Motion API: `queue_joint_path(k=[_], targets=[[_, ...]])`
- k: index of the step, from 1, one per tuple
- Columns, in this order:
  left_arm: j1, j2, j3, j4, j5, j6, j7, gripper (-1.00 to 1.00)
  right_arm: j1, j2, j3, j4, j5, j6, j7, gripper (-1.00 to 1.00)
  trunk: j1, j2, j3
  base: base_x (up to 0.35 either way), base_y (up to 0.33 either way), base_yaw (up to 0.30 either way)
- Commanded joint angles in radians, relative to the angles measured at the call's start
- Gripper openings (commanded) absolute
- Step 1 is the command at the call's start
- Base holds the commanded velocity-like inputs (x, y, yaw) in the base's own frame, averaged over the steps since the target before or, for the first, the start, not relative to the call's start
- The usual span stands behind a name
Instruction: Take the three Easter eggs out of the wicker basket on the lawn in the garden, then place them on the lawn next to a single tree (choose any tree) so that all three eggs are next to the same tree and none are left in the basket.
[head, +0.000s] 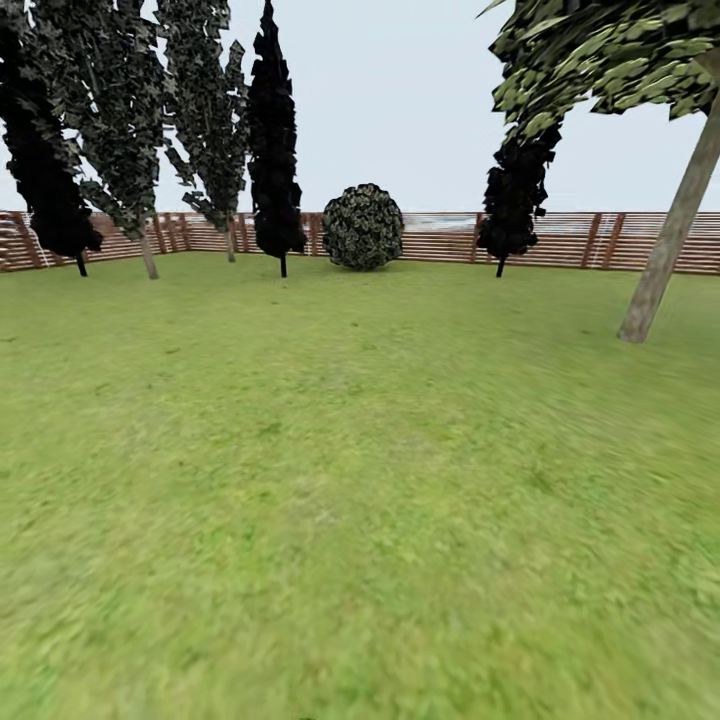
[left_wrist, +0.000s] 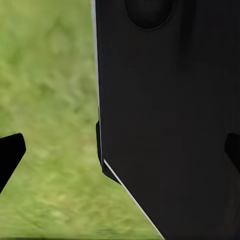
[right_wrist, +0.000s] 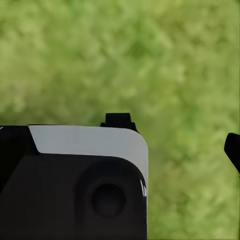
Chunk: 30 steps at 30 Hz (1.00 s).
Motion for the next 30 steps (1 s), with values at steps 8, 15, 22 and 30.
queue_joint_path(k=[8,15,22,30], targets=[[0.0,0.0,0.0,0.0,0.0,-0.001,0.0,1.0,0.0,0.001,0.0,0.002,-0.001,-0.02,0.0,1.0,0.0,0.0,-0.001,0.0,0.0,0.29],[0.0,0.0,0.0,0.0,0.0,-0.001,0.0,1.0,-0.001,0.001,0.0,0.002,-0.002,-0.021,-0.002,1.0,0.0,0.0,-0.001,0.0,0.0,0.29],[0.0,0.0,0.0,-0.001,0.0,-0.001,0.0,1.0,0.0,0.003,0.0,0.002,-0.002,-0.021,-0.005,1.0,0.0,0.0,-0.001,0.0,0.0,0.29],[0.0,0.0,0.0,-0.001,0.0,-0.001,0.0,1.0,0.0,0.003,0.0,0.002,-0.002,-0.021,-0.005,1.0,0.0,0.0,-0.001,0.0,0.0,0.29]])
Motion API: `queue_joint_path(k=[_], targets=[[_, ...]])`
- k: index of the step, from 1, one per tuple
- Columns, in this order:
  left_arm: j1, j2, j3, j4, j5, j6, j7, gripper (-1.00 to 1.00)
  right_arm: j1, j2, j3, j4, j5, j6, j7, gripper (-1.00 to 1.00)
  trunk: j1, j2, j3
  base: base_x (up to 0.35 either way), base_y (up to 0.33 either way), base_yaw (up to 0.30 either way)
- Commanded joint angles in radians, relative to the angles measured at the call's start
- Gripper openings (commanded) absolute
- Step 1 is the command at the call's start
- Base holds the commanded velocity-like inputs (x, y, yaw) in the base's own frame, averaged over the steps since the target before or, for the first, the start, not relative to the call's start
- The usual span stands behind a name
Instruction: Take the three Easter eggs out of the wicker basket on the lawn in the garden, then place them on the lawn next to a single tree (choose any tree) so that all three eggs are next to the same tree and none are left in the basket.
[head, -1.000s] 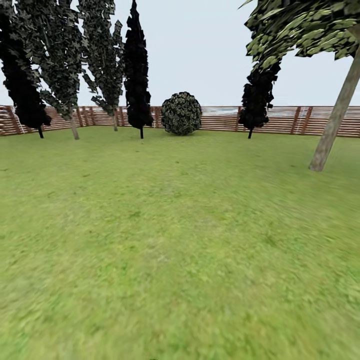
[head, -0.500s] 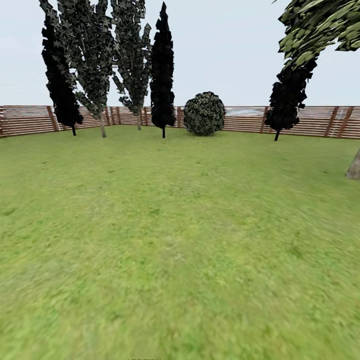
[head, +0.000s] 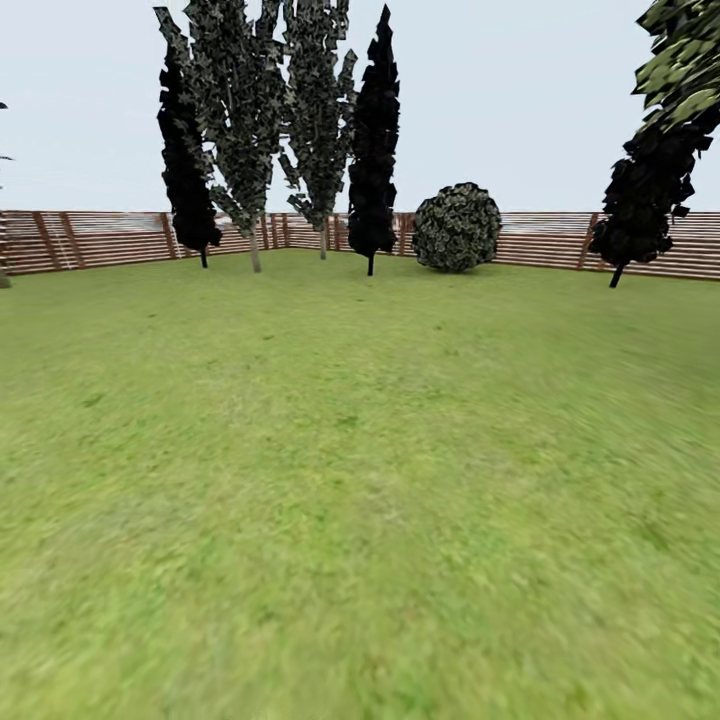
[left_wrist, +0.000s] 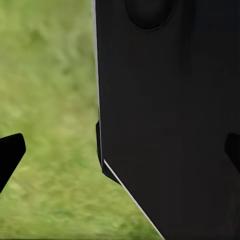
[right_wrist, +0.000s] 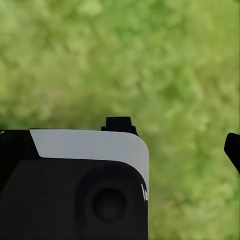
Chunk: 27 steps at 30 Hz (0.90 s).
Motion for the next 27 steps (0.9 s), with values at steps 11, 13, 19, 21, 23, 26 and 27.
queue_joint_path(k=[11,13,19,21,23,26,27], targets=[[0.0,0.0,0.0,0.0,0.0,-0.001,0.0,1.0,0.0,0.0,0.0,0.001,-0.001,-0.003,-0.001,1.0,0.0,0.0,-0.001,0.0,0.0,0.29],[0.0,0.0,0.0,0.0,0.0,-0.001,0.0,1.0,0.0,0.0,0.0,0.001,-0.001,-0.003,-0.001,1.0,0.0,0.0,-0.001,0.0,0.0,0.29],[0.0,0.0,0.0,0.0,0.0,-0.001,0.0,1.0,0.0,-0.001,0.0,0.001,-0.001,-0.003,-0.001,1.0,0.0,0.0,-0.001,0.0,0.0,0.29],[0.0,0.0,-0.001,0.0,0.0,-0.001,0.0,1.0,-0.001,-0.001,0.0,0.001,-0.001,-0.003,-0.001,1.0,0.0,0.0,-0.001,0.0,0.0,0.29],[0.0,0.0,-0.001,0.0,0.0,-0.001,0.0,1.0,-0.001,-0.001,0.001,0.001,-0.001,-0.003,-0.001,1.0,0.0,0.0,-0.001,0.0,0.0,0.29],[0.0,0.0,0.0,0.0,0.0,-0.001,0.0,1.0,-0.001,-0.001,0.0,0.001,-0.001,-0.003,-0.001,1.0,0.0,0.0,-0.001,0.0,0.0,0.29],[0.0,0.0,0.0,0.0,0.0,-0.001,0.0,1.0,-0.001,-0.001,0.0,0.001,-0.001,-0.003,-0.001,1.0,0.0,0.0,-0.001,0.0,0.0,0.29]])
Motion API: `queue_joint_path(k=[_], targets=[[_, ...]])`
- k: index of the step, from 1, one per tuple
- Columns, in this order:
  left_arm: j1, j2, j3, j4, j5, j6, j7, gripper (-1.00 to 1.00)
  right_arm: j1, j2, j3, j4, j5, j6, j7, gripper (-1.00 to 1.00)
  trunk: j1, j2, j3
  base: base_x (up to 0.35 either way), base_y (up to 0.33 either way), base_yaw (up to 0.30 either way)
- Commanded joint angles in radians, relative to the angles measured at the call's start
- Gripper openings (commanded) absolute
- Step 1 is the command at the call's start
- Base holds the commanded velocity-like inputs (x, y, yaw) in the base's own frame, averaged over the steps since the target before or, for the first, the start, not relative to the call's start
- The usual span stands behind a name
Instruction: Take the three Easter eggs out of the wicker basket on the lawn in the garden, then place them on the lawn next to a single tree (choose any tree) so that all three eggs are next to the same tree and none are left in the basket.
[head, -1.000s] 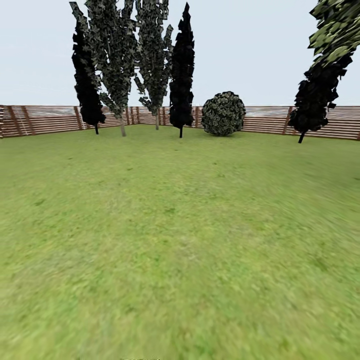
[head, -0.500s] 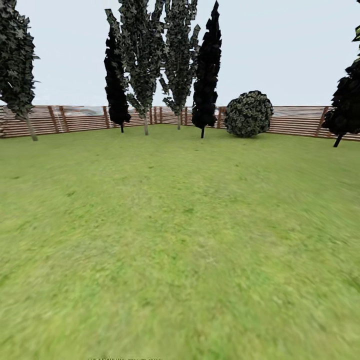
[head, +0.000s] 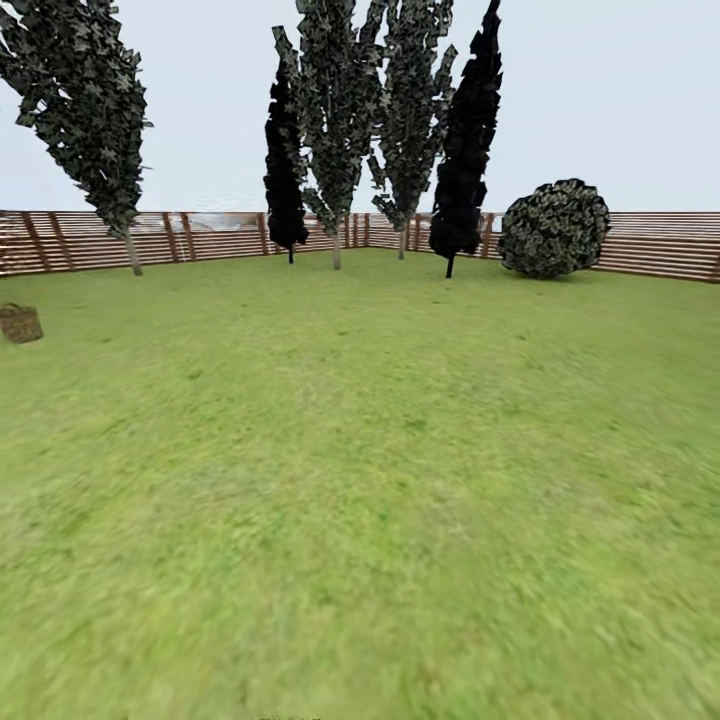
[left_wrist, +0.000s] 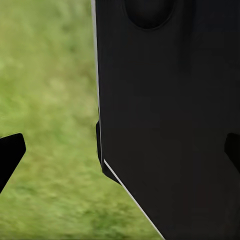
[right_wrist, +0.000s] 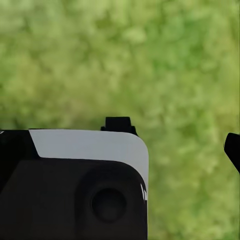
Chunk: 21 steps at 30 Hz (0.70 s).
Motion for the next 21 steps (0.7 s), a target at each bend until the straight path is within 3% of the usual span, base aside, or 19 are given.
queue_joint_path(k=[1,21], targets=[[0.0,0.0,0.0,-0.001,0.0,-0.001,0.0,1.0,0.0,0.0,0.0,0.001,-0.001,-0.003,-0.001,1.0,0.0,0.0,-0.001,0.0,0.0,0.29],[0.0,0.0,0.0,0.0,0.0,-0.001,0.0,1.0,0.0,-0.001,0.0,0.001,-0.001,-0.003,-0.001,1.0,0.0,0.0,-0.003,0.0,0.0,0.29]])
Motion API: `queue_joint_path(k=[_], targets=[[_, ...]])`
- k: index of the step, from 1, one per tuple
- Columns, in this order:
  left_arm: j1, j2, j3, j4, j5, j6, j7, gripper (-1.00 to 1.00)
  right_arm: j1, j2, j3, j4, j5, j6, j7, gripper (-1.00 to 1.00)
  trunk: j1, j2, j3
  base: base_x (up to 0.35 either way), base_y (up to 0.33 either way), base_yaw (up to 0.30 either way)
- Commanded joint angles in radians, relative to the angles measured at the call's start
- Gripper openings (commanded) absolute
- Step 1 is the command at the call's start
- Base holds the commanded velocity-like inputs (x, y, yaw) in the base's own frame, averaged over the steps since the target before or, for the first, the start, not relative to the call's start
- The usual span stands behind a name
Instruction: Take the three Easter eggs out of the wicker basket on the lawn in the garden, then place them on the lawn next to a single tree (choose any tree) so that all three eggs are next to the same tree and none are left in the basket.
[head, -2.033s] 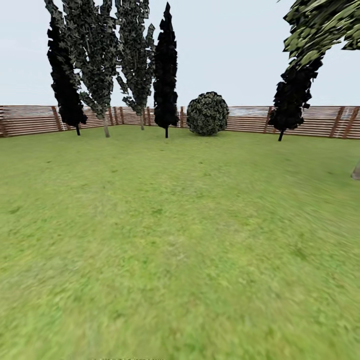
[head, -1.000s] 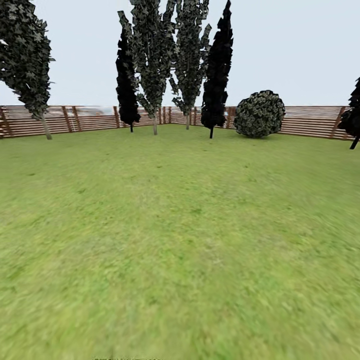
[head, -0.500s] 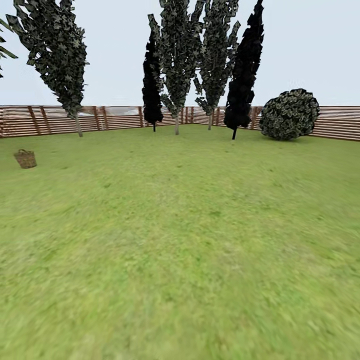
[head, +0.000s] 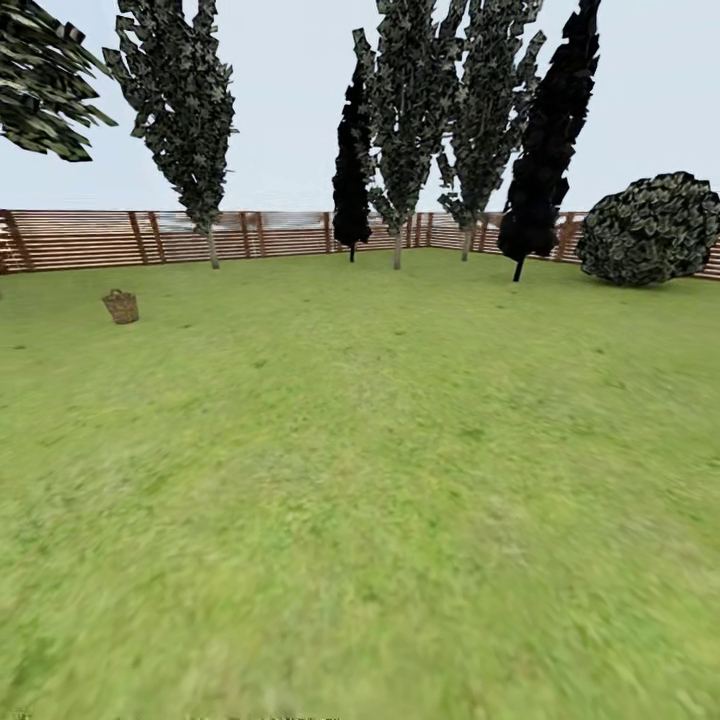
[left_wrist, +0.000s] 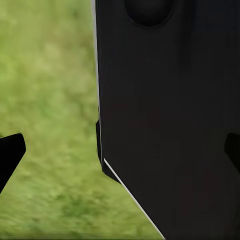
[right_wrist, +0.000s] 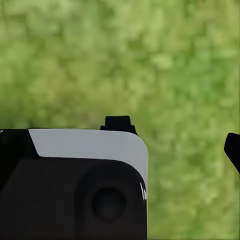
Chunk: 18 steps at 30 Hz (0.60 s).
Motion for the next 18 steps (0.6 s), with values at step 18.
queue_joint_path(k=[18], targets=[[0.0,0.0,0.0,-0.001,0.0,-0.001,0.0,1.0,0.0,0.0,0.0,0.001,-0.001,-0.003,-0.001,1.0,0.0,0.0,-0.008,0.0,0.0,0.29]])
